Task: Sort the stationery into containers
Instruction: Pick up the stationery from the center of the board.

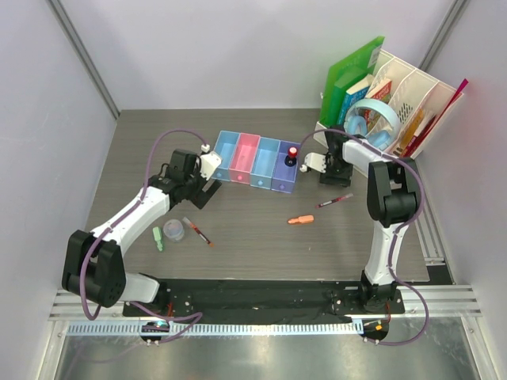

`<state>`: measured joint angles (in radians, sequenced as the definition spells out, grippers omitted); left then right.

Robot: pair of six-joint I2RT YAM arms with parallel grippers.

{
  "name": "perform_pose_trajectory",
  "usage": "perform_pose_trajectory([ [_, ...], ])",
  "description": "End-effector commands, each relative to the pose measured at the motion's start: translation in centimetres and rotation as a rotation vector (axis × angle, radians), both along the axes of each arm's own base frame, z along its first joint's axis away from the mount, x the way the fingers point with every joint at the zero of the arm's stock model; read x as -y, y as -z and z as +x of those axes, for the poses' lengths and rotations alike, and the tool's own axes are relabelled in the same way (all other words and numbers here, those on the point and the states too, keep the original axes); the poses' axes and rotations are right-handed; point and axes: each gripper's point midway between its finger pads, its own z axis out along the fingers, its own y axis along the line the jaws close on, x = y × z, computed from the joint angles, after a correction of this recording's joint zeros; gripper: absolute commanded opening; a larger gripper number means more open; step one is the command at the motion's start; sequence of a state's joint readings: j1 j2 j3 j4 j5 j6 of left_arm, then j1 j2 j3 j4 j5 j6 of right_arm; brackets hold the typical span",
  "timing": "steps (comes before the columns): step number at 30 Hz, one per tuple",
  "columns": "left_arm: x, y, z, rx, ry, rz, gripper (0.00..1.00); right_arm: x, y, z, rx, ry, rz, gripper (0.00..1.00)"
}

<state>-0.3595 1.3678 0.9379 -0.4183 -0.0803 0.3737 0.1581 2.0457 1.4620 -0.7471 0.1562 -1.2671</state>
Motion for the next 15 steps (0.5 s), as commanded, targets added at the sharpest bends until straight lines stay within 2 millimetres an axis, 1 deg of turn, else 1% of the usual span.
perform_pose_trajectory([
  [1, -0.1, -1.5, 0.7, 0.037, -0.006, 0.005, 1.0, -0.7, -0.8, 0.0, 0.052, -0.045, 0.047, 0.62],
  [3, -0.1, -1.6, 0.8, 0.038, -0.007, 0.008, 1.0, -0.8, -0.4, -0.2, 0.06, -0.054, 0.05, 0.63],
  [8, -0.1, -1.4, 0.7, 0.029, -0.002, 0.01, 1.0, -1.2, -1.1, -0.4, 0.087, -0.077, 0.081, 0.7],
  [11, -0.1, -1.2, 0.7, 0.021, -0.002, 0.012, 1.0, -1.7, -1.4, -0.3, 0.097, -0.091, 0.103, 0.7],
  [14, 0.0, -1.0, 0.7, 0.013, -0.001, 0.011, 1.0, -1.9, -1.5, 0.2, 0.104, -0.096, 0.111, 0.7],
  [15, 0.0, -0.9, 0.6, 0.01, 0.003, 0.012, 1.0, -1.9, -1.2, 0.2, 0.099, -0.096, 0.11, 0.69],
])
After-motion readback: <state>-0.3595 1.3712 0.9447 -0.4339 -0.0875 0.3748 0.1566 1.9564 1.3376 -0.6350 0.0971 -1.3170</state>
